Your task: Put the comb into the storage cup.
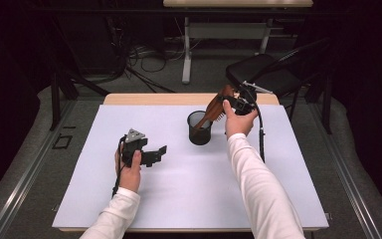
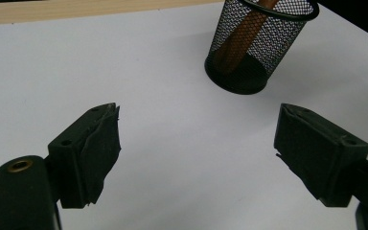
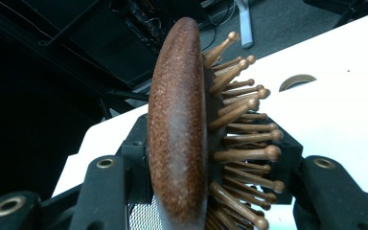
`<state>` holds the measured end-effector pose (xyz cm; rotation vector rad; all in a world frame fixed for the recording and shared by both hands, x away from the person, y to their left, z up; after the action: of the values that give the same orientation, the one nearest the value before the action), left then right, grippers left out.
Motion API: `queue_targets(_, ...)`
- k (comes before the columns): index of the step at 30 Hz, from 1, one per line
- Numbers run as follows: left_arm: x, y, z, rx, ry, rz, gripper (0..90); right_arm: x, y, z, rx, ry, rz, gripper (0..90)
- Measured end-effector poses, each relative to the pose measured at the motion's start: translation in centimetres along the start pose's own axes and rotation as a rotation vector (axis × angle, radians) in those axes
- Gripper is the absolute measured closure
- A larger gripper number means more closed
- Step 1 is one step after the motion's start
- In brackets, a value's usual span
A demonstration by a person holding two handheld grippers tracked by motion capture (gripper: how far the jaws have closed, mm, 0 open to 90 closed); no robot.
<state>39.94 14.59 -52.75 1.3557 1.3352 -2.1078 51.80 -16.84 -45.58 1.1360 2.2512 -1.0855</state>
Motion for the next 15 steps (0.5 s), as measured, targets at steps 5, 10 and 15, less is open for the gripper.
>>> queue_targets(5, 0.02, 0.01, -0.02, -0.001, 0.0, -0.001, 16.1, 0.01, -0.04, 0.13, -0.008, -0.003, -0.003, 47.8)
queue_targets(10, 0.02, 0.03, -0.01, -0.001, 0.001, -0.002, 16.1, 0.08, -0.05, 0.23, -0.015, -0.013, -0.003, 47.7)
queue_targets(15, 0.03, 0.04, -0.01, -0.001, 0.001, -0.003, 16.1, 0.09, -0.05, 0.32, -0.019, -0.025, -0.003, 47.5)
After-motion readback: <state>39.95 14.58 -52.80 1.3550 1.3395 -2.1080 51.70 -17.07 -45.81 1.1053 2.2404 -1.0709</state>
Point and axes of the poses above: each handheld gripper's, and its own axes: y roughly forward along the jaws, x roughly out of its underside, z roughly to its right, the point moved 3 cm from there along y, roughly forward along the jaws, and after that the axes turned 4 degrees about y, right-handed, at the moved point
